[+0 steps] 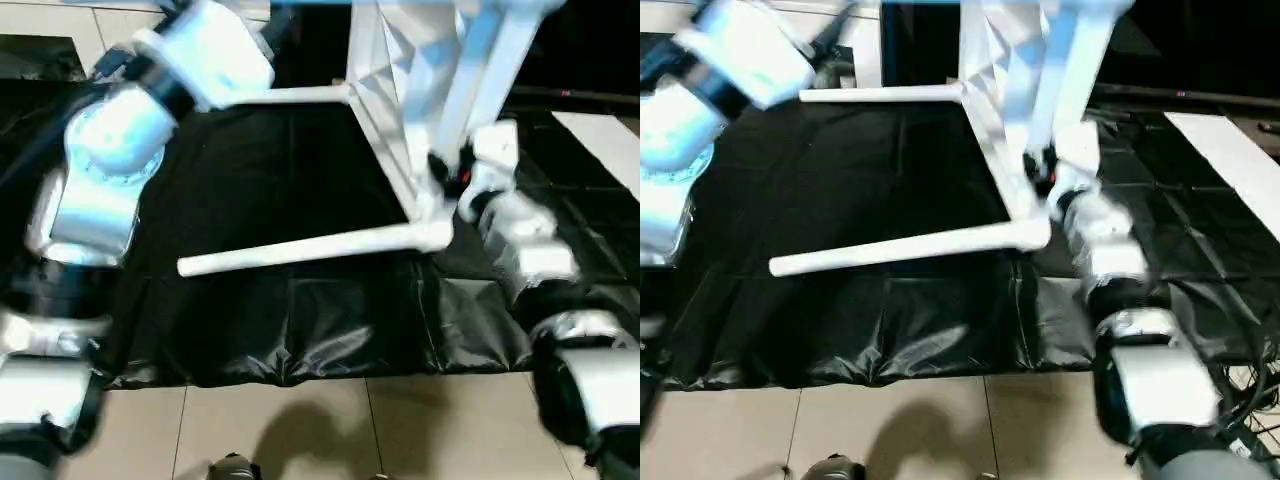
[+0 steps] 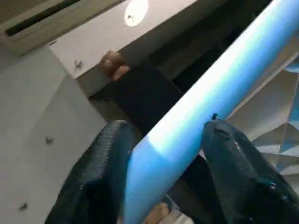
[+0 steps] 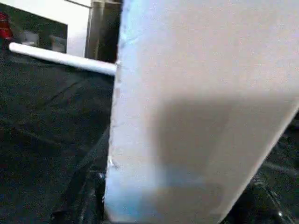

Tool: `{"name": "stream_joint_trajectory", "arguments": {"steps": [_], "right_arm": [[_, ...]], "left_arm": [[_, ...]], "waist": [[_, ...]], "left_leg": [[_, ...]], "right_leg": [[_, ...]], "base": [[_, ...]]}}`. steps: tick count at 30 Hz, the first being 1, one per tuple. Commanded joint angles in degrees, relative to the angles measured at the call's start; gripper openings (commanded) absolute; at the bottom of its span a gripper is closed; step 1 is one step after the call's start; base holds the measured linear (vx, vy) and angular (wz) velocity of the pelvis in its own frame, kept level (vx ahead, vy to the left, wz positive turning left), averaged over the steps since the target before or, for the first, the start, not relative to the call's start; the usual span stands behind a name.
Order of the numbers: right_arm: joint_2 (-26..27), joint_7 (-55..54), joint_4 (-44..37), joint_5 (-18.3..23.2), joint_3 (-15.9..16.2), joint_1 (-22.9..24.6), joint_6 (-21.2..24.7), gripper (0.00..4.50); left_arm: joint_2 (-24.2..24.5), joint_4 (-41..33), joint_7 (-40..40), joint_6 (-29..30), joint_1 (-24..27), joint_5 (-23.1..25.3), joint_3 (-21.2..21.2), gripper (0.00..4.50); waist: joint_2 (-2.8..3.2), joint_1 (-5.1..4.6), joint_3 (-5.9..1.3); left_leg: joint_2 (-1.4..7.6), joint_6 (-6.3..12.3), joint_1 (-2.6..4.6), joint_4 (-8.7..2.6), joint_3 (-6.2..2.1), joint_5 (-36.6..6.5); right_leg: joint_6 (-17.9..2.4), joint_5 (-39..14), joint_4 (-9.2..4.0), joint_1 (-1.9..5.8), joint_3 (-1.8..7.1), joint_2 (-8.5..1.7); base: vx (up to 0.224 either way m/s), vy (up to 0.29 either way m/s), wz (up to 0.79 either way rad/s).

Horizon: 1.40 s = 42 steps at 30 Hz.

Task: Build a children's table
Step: Flip table

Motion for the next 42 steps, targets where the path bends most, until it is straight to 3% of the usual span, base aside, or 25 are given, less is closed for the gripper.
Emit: {"name": "stream_joint_trajectory", "arguments": {"steps": [1, 3, 4, 5, 6, 7, 8, 9, 10, 11, 12, 13, 15, 20, 23, 31, 32, 36, 42], "right_arm": [[-4.8, 1.7, -5.9, -3.3, 0.2, -6.0, -3.1, 1.84], [-5.7, 2.2, -6.1, -3.5, 0.2, -7.0, -3.3, 1.84], [-8.0, 3.8, -6.5, -4.0, 0.4, -10.0, -3.9, 1.84], [-8.9, 4.4, -6.5, -4.4, 0.8, -11.2, -4.3, 1.84], [-9.7, 5.1, -6.5, -4.8, 1.1, -12.4, -4.8, 1.84], [-9.8, 5.1, -6.5, -4.8, 1.1, -12.5, -4.8, 1.84], [-10.7, 6.0, -6.4, -5.6, 1.8, -13.8, -5.6, 1.82], [-11.1, 6.3, -6.2, -6.2, 2.4, -14.4, -6.0, 1.80], [-11.1, 6.3, -6.2, -6.2, 2.4, -14.4, -6.0, 1.80], [-11.3, 6.8, -5.6, -7.5, 3.6, -14.6, -6.9, 1.80], [-11.3, 6.8, -5.6, -7.5, 3.6, -14.6, -6.9, 1.78], [-11.0, 6.7, -5.4, -7.9, 3.9, -14.3, -7.2, 1.76], [-10.5, 6.6, -5.2, -8.4, 4.4, -13.8, -7.6, 1.75], [-10.1, 6.7, -4.4, -9.4, 5.2, -13.7, -9.1, 1.74], [-10.1, 7.0, -4.2, -9.8, 5.3, -13.7, -9.9, 1.73], [-10.2, 7.5, -4.4, -10.5, 5.7, -13.6, -11.0, 1.74], [-10.1, 7.6, -4.1, -10.6, 5.8, -13.7, -11.2, 1.74], [-10.3, 7.3, -3.7, -10.9, 6.0, -13.6, -11.6, 1.74], [-10.2, 7.4, -3.2, -11.2, 6.1, -13.7, -11.9, 1.74]], "left_arm": [[0.7, 0.3, 0.5, 2.8, 2.5, -0.7, 2.2, 2.61], [1.0, -0.1, 0.5, 3.5, 3.4, -0.8, 2.7, 2.44], [2.0, -1.0, 0.8, 5.2, 6.0, -0.1, 4.0, 2.44], [2.4, -1.4, 0.9, 5.9, 7.2, 0.4, 4.5, 2.41], [2.9, -2.0, 0.9, 6.7, 8.4, 1.0, 4.9, 2.25], [2.9, -2.0, 0.9, 6.8, 8.5, 1.0, 5.0, 2.25], [4.0, -2.9, 0.4, 7.3, 10.0, 2.5, 4.7, 2.01], [4.9, -3.3, -0.2, 7.4, 10.7, 3.6, 4.0, 2.03], [4.9, -3.3, -0.2, 7.4, 10.7, 3.6, 4.0, 2.03], [6.1, -4.1, -1.4, 7.4, 11.3, 5.2, 2.4, 2.03], [6.1, -4.1, -1.4, 7.4, 11.3, 5.2, 2.4, 1.93], [6.3, -4.2, -1.8, 7.3, 11.1, 5.8, 1.6, 1.74], [6.3, -4.6, -2.0, 7.7, 10.7, 6.2, 0.9, 1.64], [6.7, -4.1, -0.7, 8.7, 9.3, 9.6, -0.2, 1.23], [7.2, -2.4, 1.0, 8.1, 7.6, 12.1, -0.6, 1.23], [8.3, 3.9, 5.5, 6.8, 2.0, 17.4, -1.2, 1.23], [7.6, 4.2, 6.4, 5.7, 1.4, 15.9, -0.3, 1.41], [6.6, 3.6, 7.1, 5.7, 1.4, 14.6, 0.8, 1.65], [8.8, 5.1, 11.6, 4.6, 0.7, 20.1, -0.1, 2.22]], "waist": [[-0.32, 0.31, -5.57], [-0.31, 0.47, -5.56], [-0.38, 0.52, -5.54], [-0.64, 0.44, -5.66], [-0.39, 0.58, -5.32], [-0.43, 0.46, -5.16], [-0.29, 0.50, -4.89], [-0.84, 0.42, -4.52], [-0.84, 0.42, -4.52], [-0.52, 0.55, -4.33], [-0.81, 0.48, -4.18], [-0.51, 0.70, -4.17], [-0.47, 0.75, -4.14], [-0.39, 0.76, -4.18], [-0.57, 0.85, -4.25], [-0.51, 1.00, -4.68], [-0.13, 1.02, -4.65], [-0.36, 1.02, -4.85], [-0.43, 0.94, -4.73]], "left_leg": [[2.62, 2.66, 1.43, -2.30, -1.02, 0.8], [2.54, 3.99, 1.18, -1.96, -0.94, 1.8], [2.52, 4.23, 1.18, -1.82, -0.81, 1.7], [2.48, 4.36, 0.54, -1.55, -0.96, 2.7], [2.68, 4.49, 0.77, -1.53, -0.82, 1.5], [2.78, 4.32, 0.79, -1.61, -0.81, 0.4], [2.88, 3.60, 0.93, -1.72, -0.76, -2.1], [3.09, 2.33, 1.09, -2.01, -0.79, -5.2], [3.09, 2.33, 1.09, -2.01, -0.79, -5.2], [3.18, 1.24, 1.30, -2.09, -0.84, -6.9], [3.19, 0.43, 1.19, -2.27, -0.93, -7.9], [3.28, -0.40, 1.53, -2.35, -0.92, -8.9], [3.38, -1.51, 1.63, -2.55, -1.08, -10.4], [3.23, -2.91, 1.48, -2.63, -1.31, -13.4], [3.11, -2.72, 1.50, -2.56, -1.27, -13.6], [2.96, -1.28, 1.07, -2.16, -1.15, -8.7], [2.98, -1.36, 1.07, -2.19, -1.20, -8.7], [2.96, -1.35, 0.99, -2.03, -1.09, -8.2], [3.03, -0.70, 0.95, -2.01, -1.09, -8.4]], "right_leg": [[-14.1, 10.5, -2.09, 4.02, 3.01, -4.62], [-14.1, 10.9, -1.96, 3.73, 2.98, -4.44], [-14.0, 10.7, -2.00, 3.55, 2.99, -4.31], [-13.8, 11.1, -1.49, 3.72, 2.96, -4.28], [-13.7, 9.2, -1.87, 3.11, 2.93, -4.26], [-13.6, 7.5, -2.03, 3.04, 2.91, -4.23], [-13.1, 3.4, -2.44, 2.80, 2.94, -4.26], [-11.8, -2.4, -3.07, 2.57, 2.95, -4.41], [-11.8, -2.4, -3.07, 2.57, 2.95, -4.41], [-10.9, -5.6, -3.32, 2.32, 3.04, -4.56], [-9.9, -8.0, -3.50, 2.33, 3.02, -4.55], [-9.3, -9.1, -3.70, 2.05, 3.13, -4.63], [-9.0, -9.9, -3.75, 1.88, 3.01, -4.54], [-7.9, -12.4, -4.02, 1.83, 3.05, -4.74], [-7.6, -12.4, -4.09, 1.74, 3.10, -4.77], [-9.2, -5.7, -3.29, 2.17, 3.04, -4.61], [-9.4, -5.7, -3.28, 2.13, 3.03, -4.67], [-10.1, -4.0, -3.10, 2.26, 2.97, -4.60], [-9.4, -5.4, -3.25, 2.09, 2.96, -4.47]], "base": [[0.000, 0.000, 0.00], [0.000, 0.000, 0.00], [0.000, 0.000, 0.00], [0.000, 0.000, 0.00], [0.000, 0.000, 0.00], [0.000, 0.000, 0.00], [0.000, 0.000, 0.00], [0.000, 0.000, 0.00], [0.000, 0.000, 0.00], [0.000, 0.000, 0.00], [0.000, 0.000, 0.00], [0.000, 0.000, 0.00], [0.000, 0.000, 0.00], [0.000, 0.000, 0.00], [0.000, 0.000, 0.00], [0.000, 0.000, 0.00], [0.000, 0.000, 0.00], [0.000, 0.000, 0.00], [0.000, 0.000, 0.00]]}}
